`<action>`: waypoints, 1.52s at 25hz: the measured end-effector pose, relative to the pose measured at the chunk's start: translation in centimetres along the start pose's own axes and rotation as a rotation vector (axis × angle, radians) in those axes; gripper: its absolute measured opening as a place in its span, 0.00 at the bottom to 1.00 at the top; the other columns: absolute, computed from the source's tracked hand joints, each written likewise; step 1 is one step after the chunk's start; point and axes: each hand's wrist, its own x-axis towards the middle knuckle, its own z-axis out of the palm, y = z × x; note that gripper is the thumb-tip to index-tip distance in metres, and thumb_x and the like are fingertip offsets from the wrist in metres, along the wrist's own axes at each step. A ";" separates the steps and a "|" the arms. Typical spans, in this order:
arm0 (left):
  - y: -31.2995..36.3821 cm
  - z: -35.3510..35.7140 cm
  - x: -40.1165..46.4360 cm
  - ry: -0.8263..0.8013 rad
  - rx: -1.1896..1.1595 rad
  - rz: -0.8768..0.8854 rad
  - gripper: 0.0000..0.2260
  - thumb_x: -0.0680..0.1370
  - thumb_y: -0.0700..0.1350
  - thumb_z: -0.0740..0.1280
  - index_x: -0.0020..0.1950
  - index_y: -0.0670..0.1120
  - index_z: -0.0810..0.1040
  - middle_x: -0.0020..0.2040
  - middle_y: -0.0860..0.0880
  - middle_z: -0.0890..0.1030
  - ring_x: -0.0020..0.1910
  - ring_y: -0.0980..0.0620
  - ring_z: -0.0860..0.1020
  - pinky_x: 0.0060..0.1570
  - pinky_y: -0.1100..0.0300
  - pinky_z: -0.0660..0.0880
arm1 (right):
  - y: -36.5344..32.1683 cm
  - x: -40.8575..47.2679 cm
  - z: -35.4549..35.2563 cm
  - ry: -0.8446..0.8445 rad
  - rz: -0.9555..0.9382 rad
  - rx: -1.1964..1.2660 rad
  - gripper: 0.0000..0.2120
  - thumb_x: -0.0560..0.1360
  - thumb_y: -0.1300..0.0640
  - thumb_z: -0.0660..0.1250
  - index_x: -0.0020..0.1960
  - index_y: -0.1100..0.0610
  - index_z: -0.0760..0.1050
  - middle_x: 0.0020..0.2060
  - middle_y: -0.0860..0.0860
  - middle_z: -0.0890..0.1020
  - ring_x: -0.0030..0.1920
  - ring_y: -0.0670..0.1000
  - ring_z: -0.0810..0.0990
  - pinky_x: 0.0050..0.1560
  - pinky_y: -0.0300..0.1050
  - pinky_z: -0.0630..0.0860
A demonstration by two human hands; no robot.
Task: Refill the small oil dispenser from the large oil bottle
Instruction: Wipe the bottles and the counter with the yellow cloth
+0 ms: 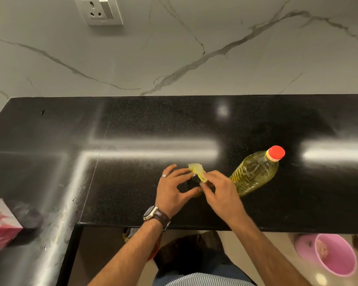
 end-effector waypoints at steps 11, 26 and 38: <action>0.0 0.1 -0.1 -0.007 0.012 -0.011 0.25 0.71 0.70 0.69 0.66 0.63 0.80 0.68 0.60 0.79 0.76 0.52 0.66 0.70 0.46 0.68 | 1.3 -2.3 -0.3 -0.035 -0.066 0.127 0.15 0.75 0.58 0.77 0.60 0.54 0.80 0.60 0.45 0.82 0.61 0.42 0.80 0.62 0.40 0.80; 0.3 0.3 -0.3 0.043 0.063 0.040 0.24 0.73 0.67 0.70 0.66 0.59 0.82 0.68 0.60 0.79 0.76 0.47 0.67 0.68 0.49 0.66 | 1.5 0.2 1.6 -0.301 0.082 0.174 0.40 0.78 0.63 0.67 0.84 0.49 0.53 0.81 0.45 0.64 0.80 0.44 0.63 0.80 0.47 0.64; 0.2 0.3 -0.3 0.016 0.043 -0.011 0.25 0.72 0.68 0.70 0.66 0.59 0.81 0.69 0.60 0.79 0.77 0.49 0.66 0.71 0.44 0.66 | 0.2 0.4 -0.3 0.286 -0.056 -0.108 0.07 0.76 0.60 0.75 0.53 0.61 0.83 0.52 0.54 0.84 0.51 0.50 0.83 0.49 0.43 0.83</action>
